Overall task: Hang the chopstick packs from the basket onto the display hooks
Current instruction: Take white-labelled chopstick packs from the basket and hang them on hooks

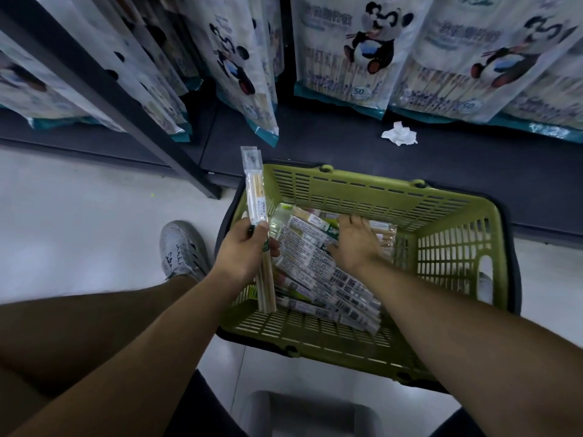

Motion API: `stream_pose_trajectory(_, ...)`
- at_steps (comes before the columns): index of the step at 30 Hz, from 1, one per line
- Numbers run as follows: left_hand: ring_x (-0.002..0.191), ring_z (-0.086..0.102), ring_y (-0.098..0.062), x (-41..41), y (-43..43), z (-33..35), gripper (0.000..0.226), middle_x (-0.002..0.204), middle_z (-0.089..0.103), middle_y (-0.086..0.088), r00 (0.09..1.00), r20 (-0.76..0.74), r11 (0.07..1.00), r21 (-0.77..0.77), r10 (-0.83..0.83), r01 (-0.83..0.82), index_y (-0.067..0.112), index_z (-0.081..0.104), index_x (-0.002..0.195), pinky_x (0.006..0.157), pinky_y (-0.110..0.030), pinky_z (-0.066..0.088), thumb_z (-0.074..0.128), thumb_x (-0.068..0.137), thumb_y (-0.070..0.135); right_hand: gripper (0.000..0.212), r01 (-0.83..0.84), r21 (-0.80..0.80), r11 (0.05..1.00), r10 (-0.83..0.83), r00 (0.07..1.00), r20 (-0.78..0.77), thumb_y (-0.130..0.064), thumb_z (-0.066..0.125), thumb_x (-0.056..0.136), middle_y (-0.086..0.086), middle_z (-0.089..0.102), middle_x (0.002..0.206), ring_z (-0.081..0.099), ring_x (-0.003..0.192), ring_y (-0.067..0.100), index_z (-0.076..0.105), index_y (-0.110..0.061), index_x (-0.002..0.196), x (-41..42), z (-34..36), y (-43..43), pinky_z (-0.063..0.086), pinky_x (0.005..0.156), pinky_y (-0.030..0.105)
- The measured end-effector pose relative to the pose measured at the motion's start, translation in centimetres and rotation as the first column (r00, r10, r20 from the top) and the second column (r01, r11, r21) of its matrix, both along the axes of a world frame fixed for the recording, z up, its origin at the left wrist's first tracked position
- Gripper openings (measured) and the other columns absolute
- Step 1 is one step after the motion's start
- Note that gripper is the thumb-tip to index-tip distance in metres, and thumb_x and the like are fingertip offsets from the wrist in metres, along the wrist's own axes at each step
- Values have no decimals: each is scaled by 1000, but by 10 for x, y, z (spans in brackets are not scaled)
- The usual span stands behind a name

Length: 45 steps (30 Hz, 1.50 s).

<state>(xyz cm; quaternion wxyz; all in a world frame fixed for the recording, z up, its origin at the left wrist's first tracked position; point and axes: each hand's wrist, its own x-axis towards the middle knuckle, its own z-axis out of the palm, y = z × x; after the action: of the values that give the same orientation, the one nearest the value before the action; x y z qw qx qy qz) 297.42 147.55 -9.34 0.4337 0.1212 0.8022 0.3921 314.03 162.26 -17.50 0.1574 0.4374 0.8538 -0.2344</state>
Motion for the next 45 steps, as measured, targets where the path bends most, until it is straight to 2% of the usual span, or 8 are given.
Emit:
stream_pose_trajectory(11, 81, 75, -22, 9, -3, 2, 25, 88, 76, -7, 997, 56, 999, 11, 48, -49, 14, 57, 120, 45, -19, 52, 47, 109, 34, 24, -39, -4, 999, 38, 999, -23, -37, 64, 96, 5, 70, 110, 61, 102, 24, 65, -20, 114, 2, 8, 9, 47, 70, 29)
stream_pose_trajectory(17, 94, 75, -29, 17, 0, 9, 21, 98, 76, -11, 967, 227, 991, 45, 114, -128, 15, 62, 117, 75, -52, 64, 50, 108, 30, 19, 208, -503, 839, -423, 832, -360, -33, 82, 84, -9, 73, 98, 71, 83, 9, 72, -29, 99, -7, 54, 6, 59, 79, 32)
stream_pose_trajectory(20, 90, 78, -25, 24, 2, 13, 23, 106, 78, -8, 934, 332, 980, 97, 132, -173, 23, 64, 122, 72, -44, 61, 48, 109, 32, 28, 143, -623, 769, -496, 748, -441, -31, 88, 77, -7, 73, 90, 69, 77, 3, 65, -33, 93, -27, 75, -19, 52, 70, 21)
stream_pose_trajectory(27, 109, 70, -28, 20, -12, 26, 37, 120, 73, -7, 964, 266, 985, 158, 28, -73, 18, 58, 138, 101, -54, 53, 50, 107, 38, 22, -10, -417, 909, -258, 771, -581, -32, 84, 82, -3, 71, 96, 56, 72, -2, 77, -18, 97, -37, 85, -44, 44, 66, 20)
stream_pose_trajectory(33, 110, 66, -50, 11, -20, 28, 27, 124, 66, -31, 932, 363, 959, 263, 3, -105, 9, 64, 131, 85, -50, 62, 54, 106, 16, 15, -71, -582, 810, -323, 773, -545, -29, 78, 88, -14, 72, 98, 67, 91, 0, 79, -23, 102, -33, 80, -33, 51, 80, 14)
stream_pose_trajectory(36, 97, 70, -38, 11, -14, 28, 28, 120, 70, -28, 892, 437, 938, 250, 113, -241, 6, 61, 132, 77, -46, 64, 53, 106, 13, 18, -21, -621, 784, -395, 755, -524, -31, 74, 92, -16, 72, 101, 66, 92, -3, 78, -23, 108, -45, 77, -36, 49, 80, 14)
stream_pose_trajectory(40, 77, 72, -27, 9, -8, 28, 25, 93, 72, -17, 848, 506, 918, 245, 154, -313, -1, 58, 128, 67, -38, 63, 47, 108, 9, 21, -123, -402, 907, -136, 818, -558, -27, 63, 98, -23, 59, 93, 58, 89, 4, 77, -23, 113, -54, 70, -36, 45, 76, 18)
stream_pose_trajectory(45, 56, 62, -20, 6, -13, 24, 13, 71, 62, -9, 946, 295, 960, 197, 133, -197, 3, 53, 116, 52, -34, 57, 51, 105, 8, 17, 105, -384, 917, -292, 834, -468, -22, 63, 97, -6, 75, 107, 64, 70, 6, 76, -27, 107, -26, 43, -11, 47, 61, 23)
